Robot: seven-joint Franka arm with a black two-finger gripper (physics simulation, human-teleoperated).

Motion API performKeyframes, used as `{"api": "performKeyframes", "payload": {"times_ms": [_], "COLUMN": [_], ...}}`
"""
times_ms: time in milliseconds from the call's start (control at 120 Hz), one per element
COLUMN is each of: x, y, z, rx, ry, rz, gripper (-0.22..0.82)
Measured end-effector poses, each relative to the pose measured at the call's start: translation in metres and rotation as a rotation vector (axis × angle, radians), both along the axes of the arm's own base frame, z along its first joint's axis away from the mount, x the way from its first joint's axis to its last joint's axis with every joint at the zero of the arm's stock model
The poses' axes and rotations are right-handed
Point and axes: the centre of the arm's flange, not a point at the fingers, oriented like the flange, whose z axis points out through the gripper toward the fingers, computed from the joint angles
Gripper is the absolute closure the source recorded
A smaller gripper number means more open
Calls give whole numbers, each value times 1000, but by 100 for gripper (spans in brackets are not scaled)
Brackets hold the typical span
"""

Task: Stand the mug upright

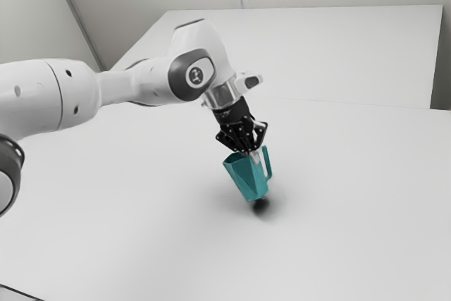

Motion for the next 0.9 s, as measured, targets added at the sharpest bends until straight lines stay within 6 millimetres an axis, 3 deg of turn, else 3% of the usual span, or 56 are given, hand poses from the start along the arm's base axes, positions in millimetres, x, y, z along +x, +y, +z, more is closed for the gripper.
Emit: {"api": "performKeyframes", "payload": {"times_ms": [183, 425, 700, 900], "x": [-24, -64, -49, -37], "y": [8, 42, 105, 125], "z": [22, 10, -6, -22], "rx": [198, 311, 322, 316], "ry": [-107, -180, -250, -273], "rz": [-64, -39, 82, 104], "gripper": [79, 79, 79, 79]}}
